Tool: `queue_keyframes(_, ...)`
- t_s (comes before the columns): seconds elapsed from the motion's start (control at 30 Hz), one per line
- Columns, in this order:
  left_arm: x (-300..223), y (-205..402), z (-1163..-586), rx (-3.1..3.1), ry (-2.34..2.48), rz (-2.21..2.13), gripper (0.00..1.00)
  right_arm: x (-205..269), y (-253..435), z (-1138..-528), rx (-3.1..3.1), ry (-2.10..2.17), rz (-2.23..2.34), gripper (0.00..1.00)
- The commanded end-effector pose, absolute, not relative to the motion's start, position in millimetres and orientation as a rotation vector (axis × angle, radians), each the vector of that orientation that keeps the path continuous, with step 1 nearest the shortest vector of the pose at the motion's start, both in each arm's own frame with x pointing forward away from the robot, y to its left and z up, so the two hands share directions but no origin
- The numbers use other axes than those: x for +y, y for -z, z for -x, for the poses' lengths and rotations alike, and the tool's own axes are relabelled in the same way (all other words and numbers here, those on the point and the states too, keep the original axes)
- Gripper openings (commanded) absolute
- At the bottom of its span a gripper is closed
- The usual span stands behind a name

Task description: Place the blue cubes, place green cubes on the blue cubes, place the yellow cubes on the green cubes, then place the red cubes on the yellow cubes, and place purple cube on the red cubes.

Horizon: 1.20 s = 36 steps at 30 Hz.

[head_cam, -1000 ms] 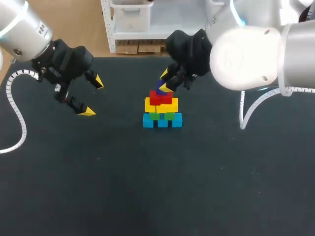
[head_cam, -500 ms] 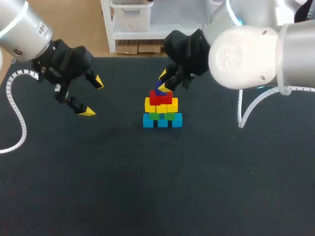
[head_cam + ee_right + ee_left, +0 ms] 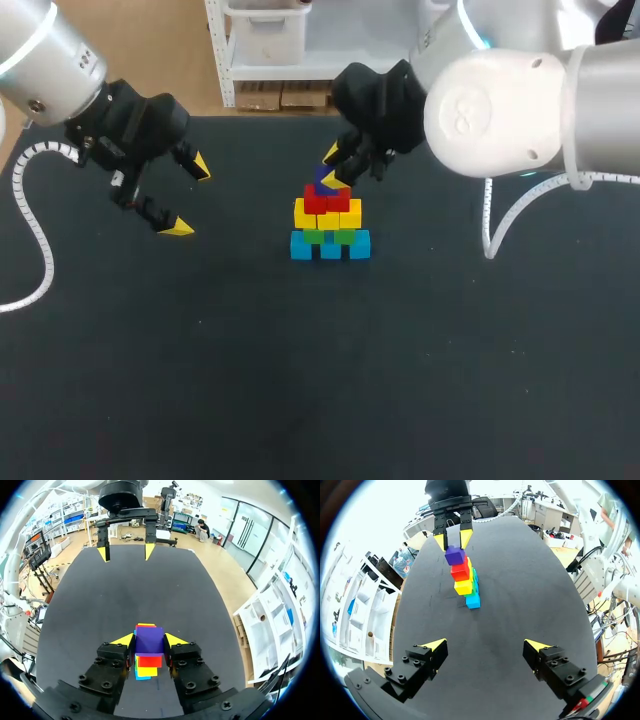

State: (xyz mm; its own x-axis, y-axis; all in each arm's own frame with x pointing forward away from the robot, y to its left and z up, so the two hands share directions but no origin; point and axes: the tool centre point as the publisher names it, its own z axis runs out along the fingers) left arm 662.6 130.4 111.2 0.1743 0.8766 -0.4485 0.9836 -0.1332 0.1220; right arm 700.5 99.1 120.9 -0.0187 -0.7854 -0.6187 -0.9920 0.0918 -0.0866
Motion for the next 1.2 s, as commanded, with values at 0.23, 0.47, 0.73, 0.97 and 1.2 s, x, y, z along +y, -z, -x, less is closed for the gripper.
queue_keyframes(0.23,131,-111,-663,1.753,0.38,-2.073,1.0,101,-120,-703,1.851,-0.522,1.753,0.45)
queue_keyframes(0.47,131,-111,-663,1.753,0.38,-2.073,1.0,101,-121,-703,1.851,-0.525,1.754,0.54)
queue_keyframes(0.73,131,-111,-663,1.753,0.38,-2.073,1.0,80,-138,-705,1.839,-0.548,1.675,1.0)
queue_keyframes(0.97,131,-111,-663,1.753,0.38,-2.073,1.0,51,-148,-712,1.892,-0.601,1.565,1.0)
queue_keyframes(1.2,131,-111,-663,1.753,0.38,-2.073,1.0,51,-148,-712,1.892,-0.601,1.565,1.0)
